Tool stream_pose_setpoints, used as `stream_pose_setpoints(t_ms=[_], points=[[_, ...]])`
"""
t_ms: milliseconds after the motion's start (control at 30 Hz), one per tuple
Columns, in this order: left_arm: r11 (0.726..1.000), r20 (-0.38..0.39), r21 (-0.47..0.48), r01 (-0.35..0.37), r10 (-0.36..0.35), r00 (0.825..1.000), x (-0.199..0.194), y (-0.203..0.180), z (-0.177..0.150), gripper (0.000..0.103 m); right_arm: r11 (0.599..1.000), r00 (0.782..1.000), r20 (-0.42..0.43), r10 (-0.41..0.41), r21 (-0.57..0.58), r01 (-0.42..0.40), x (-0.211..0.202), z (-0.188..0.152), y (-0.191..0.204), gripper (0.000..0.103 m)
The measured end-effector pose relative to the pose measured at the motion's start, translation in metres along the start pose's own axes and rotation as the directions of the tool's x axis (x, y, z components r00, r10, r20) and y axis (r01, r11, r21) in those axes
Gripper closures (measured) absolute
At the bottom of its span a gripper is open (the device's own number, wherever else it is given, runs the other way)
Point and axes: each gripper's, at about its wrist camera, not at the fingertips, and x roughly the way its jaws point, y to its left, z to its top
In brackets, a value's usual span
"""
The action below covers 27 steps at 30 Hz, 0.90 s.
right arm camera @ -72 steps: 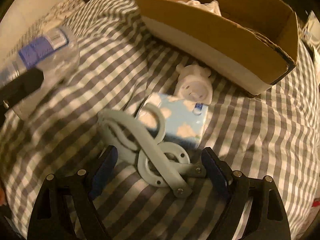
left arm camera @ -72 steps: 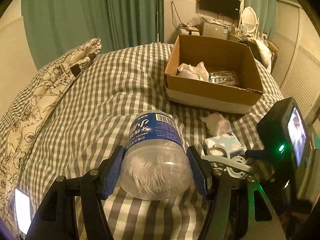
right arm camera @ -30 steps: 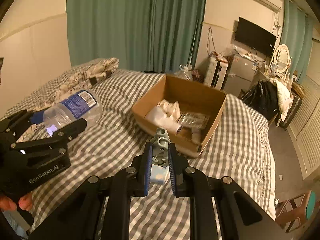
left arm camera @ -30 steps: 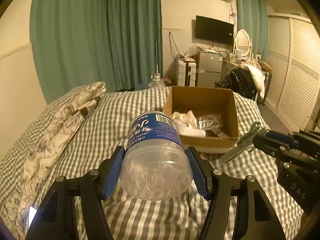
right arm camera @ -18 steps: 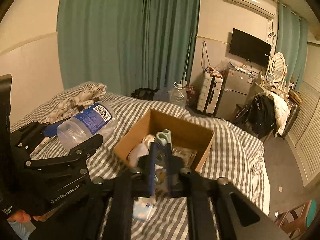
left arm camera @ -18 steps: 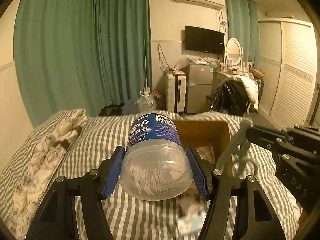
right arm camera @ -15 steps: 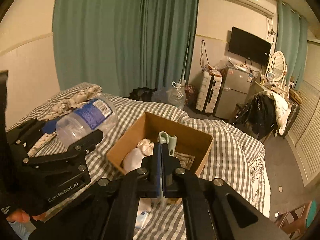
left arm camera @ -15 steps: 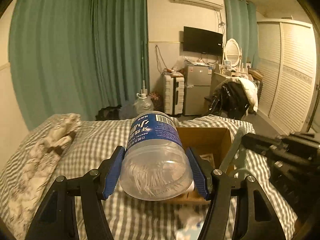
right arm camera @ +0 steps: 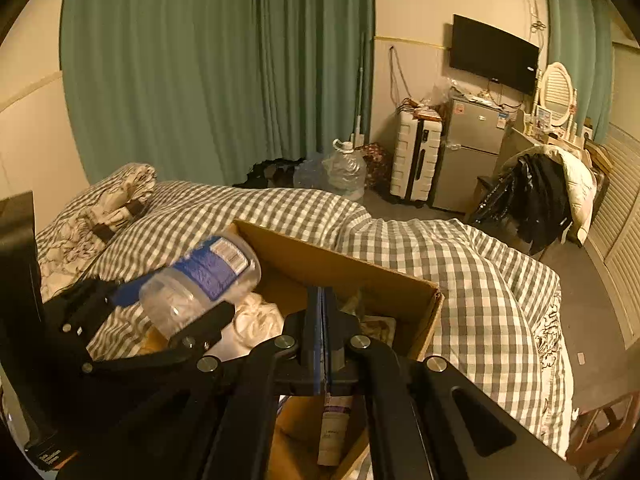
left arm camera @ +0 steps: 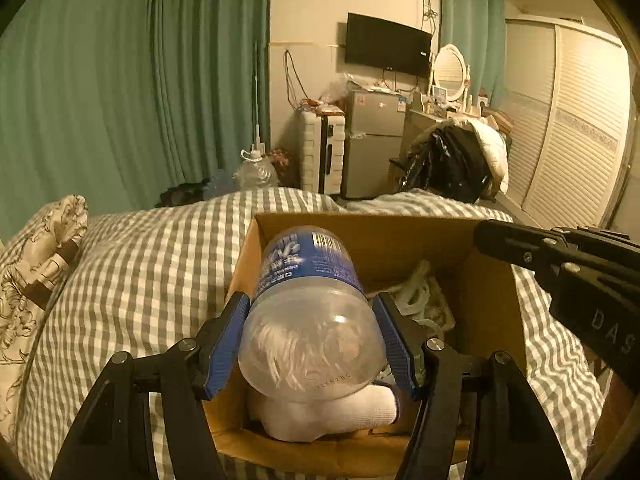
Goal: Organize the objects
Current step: 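Carry bottle and clip into the box and open both grippers, then grasp the blue cloud-print tissue pack with the right gripper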
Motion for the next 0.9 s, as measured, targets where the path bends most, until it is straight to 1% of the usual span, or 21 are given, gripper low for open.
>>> stream_pose_setpoints(t_ms=[67, 133, 200, 233, 267, 300, 333, 367, 400, 467, 533, 600, 667, 700, 800, 867, 900], points=[[1.000, 0.004, 0.013, -0.015, 0.014, 1.000, -0.002, -0.001, -0.003, 0.033, 1.000, 1.000, -0.006, -0.005, 0.017, 0.005, 0.003, -0.006, -0.004, 0.103], [0.999, 0.009, 0.015, -0.031, 0.031, 0.999, -0.011, -0.001, -0.002, 0.014, 1.000, 1.000, -0.012, -0.020, 0.022, 0.021, 0.000, -0.010, -0.006, 0.103], [0.999, 0.032, -0.004, -0.041, 0.041, 0.999, -0.026, 0.001, -0.001, 0.008, 0.999, 0.999, -0.010, -0.040, 0.018, 0.040, -0.008, -0.012, -0.005, 0.102], [0.999, 0.039, -0.013, -0.041, 0.042, 0.998, -0.033, 0.003, 0.000, 0.007, 0.999, 0.999, -0.005, -0.050, 0.011, 0.050, -0.015, -0.012, -0.005, 0.100], [0.999, 0.042, -0.021, -0.038, 0.039, 0.998, -0.042, 0.005, 0.001, 0.007, 0.998, 0.998, 0.005, -0.065, 0.004, 0.065, -0.024, -0.012, -0.004, 0.093], [0.999, 0.045, -0.030, -0.037, 0.039, 0.998, -0.053, 0.008, 0.003, 0.007, 0.997, 0.997, 0.017, -0.075, -0.001, 0.075, -0.034, -0.011, -0.003, 0.078], [0.998, 0.048, -0.038, -0.040, 0.042, 0.998, -0.061, 0.011, 0.003, 0.004, 0.996, 0.996, 0.031, -0.084, -0.006, 0.084, -0.045, -0.009, -0.001, 0.068], [0.998, 0.055, -0.050, -0.050, 0.052, 0.997, -0.075, 0.014, 0.004, 0.002, 0.996, 0.994, 0.050, -0.093, -0.011, 0.094, -0.059, -0.008, 0.001, 0.052], [0.996, 0.058, -0.058, -0.061, 0.064, 0.996, -0.085, 0.017, 0.005, 0.000, 0.995, 0.993, 0.068, -0.100, -0.016, 0.101, -0.072, -0.006, 0.003, 0.044], [0.995, 0.065, -0.061, -0.077, 0.081, 0.995, -0.102, 0.021, 0.007, 0.000, 0.992, 0.988, 0.103, -0.115, -0.038, 0.119, -0.100, -0.005, 0.009, 0.041], [0.992, 0.070, -0.055, -0.111, 0.114, 0.991, -0.121, 0.025, 0.004, 0.000, 0.989, 0.984, 0.122, -0.132, -0.054, 0.139, -0.121, -0.007, 0.017, 0.033], [0.985, 0.072, -0.063, -0.158, 0.162, 0.984, -0.140, 0.031, -0.007, 0.000, 0.986, 0.980, 0.138, -0.146, -0.061, 0.156, -0.140, -0.013, 0.023, 0.022], [0.984, 0.064, -0.072, -0.164, 0.169, 0.984, -0.149, 0.036, -0.019, 0.000, 0.985, 0.979, 0.140, -0.149, -0.066, 0.160, -0.153, -0.025, 0.031, 0.015], [0.983, 0.052, -0.079, -0.167, 0.171, 0.984, -0.152, 0.040, -0.029, 0.000, 0.985, 0.979, 0.135, -0.151, -0.068, 0.161, -0.155, -0.034, 0.034, 0.013], [0.975, 0.008, -0.120, -0.185, 0.188, 0.982, -0.150, 0.051, -0.059, 0.000, 0.982, 0.982, 0.099, -0.161, -0.079, 0.169, -0.150, -0.060, 0.045, 0.012], [0.976, -0.035, -0.137, -0.168, 0.165, 0.986, -0.143, 0.055, -0.080, 0.000, 0.984, 0.987, 0.053, -0.151, -0.091, 0.156, -0.134, -0.082, 0.056, 0.012], [0.974, -0.062, -0.148, -0.171, 0.164, 0.985, -0.137, 0.057, -0.091, 0.000, 0.985, 0.990, 0.027, -0.141, -0.094, 0.143, -0.125, -0.092, 0.060, 0.012]])
